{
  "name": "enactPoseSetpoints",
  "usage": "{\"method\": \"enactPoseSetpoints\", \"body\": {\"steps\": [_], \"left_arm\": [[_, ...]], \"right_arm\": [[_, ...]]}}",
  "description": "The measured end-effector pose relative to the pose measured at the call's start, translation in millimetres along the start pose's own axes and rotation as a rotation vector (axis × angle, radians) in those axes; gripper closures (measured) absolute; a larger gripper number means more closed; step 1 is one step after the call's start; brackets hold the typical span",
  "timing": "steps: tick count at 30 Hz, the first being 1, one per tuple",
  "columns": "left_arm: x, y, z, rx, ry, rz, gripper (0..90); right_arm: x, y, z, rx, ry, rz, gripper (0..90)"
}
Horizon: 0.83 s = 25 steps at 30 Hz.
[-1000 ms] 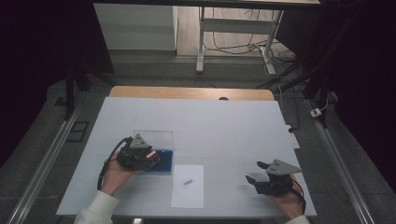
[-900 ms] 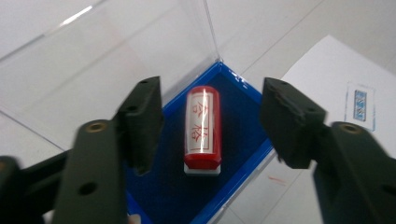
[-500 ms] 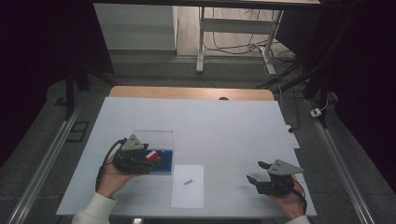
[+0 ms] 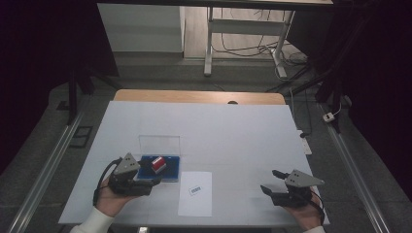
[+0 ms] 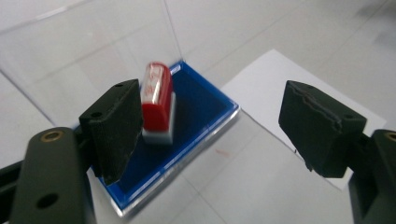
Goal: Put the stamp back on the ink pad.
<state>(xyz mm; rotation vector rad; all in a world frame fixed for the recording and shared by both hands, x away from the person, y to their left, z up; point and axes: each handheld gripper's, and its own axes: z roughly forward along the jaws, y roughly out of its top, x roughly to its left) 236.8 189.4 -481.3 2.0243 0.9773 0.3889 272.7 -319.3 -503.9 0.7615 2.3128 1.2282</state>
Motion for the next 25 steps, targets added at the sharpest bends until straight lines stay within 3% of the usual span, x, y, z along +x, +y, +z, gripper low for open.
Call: {"method": "enactPoseSetpoints", "body": {"steps": [8, 11, 25], "left_arm": [[-1.1, -22.1, -2.3, 0.005, 0.009, -0.016, 20.9], [-1.0, -26.4, -1.2, 0.011, 0.013, -0.019, 20.6], [-0.3, -29.0, 0.3, 0.022, 0.016, -0.014, 20.3]], "right_arm": [[5.1, -1.5, -1.3, -0.003, 0.061, -0.033, 28.1], [5.9, -1.3, -1.0, 0.014, 0.056, -0.040, 28.0], [6.6, -2.2, 1.1, 0.015, 0.068, -0.032, 28.0]]}}
